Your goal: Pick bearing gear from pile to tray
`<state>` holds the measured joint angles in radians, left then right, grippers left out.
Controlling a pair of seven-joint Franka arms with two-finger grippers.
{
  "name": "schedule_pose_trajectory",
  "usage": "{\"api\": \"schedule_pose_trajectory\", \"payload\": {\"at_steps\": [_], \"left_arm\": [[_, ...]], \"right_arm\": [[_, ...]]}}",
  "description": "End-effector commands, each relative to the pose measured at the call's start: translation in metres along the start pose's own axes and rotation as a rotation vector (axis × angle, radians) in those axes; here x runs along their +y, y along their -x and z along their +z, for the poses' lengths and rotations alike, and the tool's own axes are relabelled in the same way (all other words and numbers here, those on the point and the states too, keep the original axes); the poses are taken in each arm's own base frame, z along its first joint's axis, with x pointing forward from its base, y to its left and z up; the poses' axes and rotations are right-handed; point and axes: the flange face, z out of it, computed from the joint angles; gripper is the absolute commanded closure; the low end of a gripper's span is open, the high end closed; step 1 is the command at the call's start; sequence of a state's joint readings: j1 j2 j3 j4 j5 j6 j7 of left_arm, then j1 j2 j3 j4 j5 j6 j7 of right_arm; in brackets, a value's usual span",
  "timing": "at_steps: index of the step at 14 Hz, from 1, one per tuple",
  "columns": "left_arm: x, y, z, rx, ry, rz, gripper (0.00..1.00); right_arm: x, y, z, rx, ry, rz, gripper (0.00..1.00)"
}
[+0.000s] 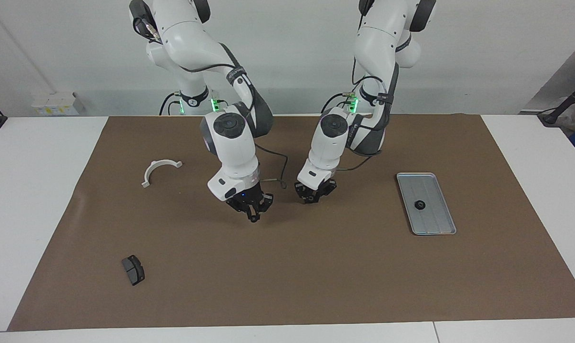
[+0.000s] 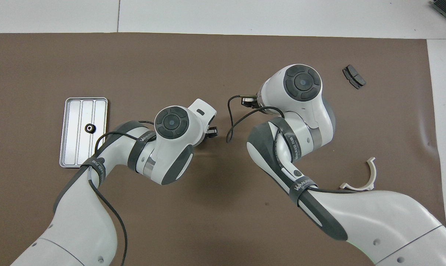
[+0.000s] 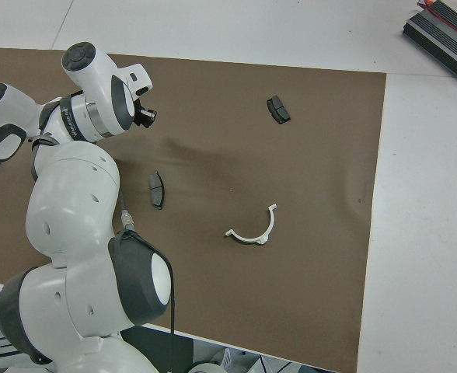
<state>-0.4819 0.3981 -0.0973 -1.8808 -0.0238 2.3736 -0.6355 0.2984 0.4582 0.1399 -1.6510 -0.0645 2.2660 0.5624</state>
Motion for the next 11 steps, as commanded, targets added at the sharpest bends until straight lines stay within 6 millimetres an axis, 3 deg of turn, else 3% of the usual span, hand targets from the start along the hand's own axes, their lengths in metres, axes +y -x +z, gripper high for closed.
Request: {"api": "schedule_pose_trajectory", "payload": {"at_steps": [1,3,6,11], "left_arm": [[-0.03,-0.026,-0.021,-0.014,-0.022,0.011,0.83],[-0.063,-0.043,-0.032,-0.037,-0.04,0.041,0.83],[-0.131,-0.066,-0.056,-0.094,-0.064,0.151,0.83],[-0.225,-0.084,-0.064,-0.175,-0.059,0.316,0.83]], "right_arm": [[-0.017,0.011,0.004,-0.006,0.003,0.018,1.0],[-0.049,0.033,0.017,-0.015,0.017,0.005,1.0],[-0.088,0.065,0.035,-0.005,0.053,0.011,1.0],[-0.127,0.109,0.048,-0.029,0.06,-0.001,1.0]]}}
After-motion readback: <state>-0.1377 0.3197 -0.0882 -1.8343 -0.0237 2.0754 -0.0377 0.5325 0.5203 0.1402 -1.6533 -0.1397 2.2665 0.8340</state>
